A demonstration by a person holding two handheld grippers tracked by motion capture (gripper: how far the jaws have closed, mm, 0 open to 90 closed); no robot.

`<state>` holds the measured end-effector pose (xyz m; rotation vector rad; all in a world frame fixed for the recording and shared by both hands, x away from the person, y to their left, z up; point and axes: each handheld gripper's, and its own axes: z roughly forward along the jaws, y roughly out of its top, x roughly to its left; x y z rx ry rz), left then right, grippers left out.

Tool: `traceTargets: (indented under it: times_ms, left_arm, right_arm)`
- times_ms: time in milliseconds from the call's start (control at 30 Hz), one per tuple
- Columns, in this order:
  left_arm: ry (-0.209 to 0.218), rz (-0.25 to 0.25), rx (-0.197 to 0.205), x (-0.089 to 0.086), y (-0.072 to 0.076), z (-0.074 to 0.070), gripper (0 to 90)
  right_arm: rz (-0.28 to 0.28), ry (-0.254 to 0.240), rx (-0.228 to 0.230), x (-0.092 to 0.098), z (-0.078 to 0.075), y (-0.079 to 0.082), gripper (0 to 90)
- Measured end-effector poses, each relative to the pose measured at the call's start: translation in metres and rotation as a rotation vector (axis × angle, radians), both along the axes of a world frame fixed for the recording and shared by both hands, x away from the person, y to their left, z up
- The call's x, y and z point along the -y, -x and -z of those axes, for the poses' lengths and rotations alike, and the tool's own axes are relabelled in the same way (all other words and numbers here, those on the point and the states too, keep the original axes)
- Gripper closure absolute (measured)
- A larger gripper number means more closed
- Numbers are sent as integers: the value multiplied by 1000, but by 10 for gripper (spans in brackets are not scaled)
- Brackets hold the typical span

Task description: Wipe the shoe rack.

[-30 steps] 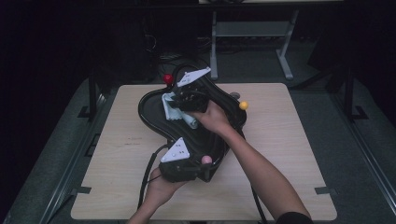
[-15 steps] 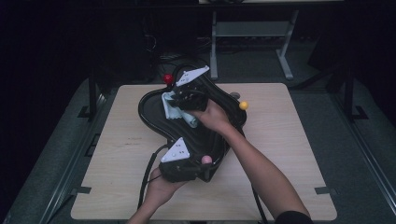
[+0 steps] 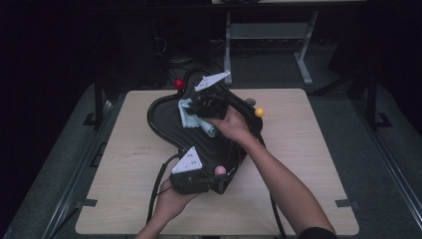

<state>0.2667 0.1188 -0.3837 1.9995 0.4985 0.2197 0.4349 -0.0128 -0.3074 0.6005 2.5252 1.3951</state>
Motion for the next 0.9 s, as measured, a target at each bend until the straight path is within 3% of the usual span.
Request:
traceTargets:
  times_ms: [167,400,500,567,767,900]
  left_arm:
    - [-1,-2,0,0,0,0,601]
    - [-5,-3,4,0,0,0,601]
    - [-7,-1,1,-1,0,-1,601]
    - [-6,-2,-2,-1,0,-1,601]
    - [-3,-4,-1,-1,1,-1,601]
    - [-2,-3,-2,-1,1,0,601]
  right_arm:
    - [-76,14,26,4,10,25,763]
    - [1,17,-29,41,23,20,764]
    - [-36,23,-11,44,29,36,761]
    - [-75,15,-28,49,33,42,765]
    - [8,36,-52,78,41,36,766]
    - [-46,43,-40,76,47,56,764]
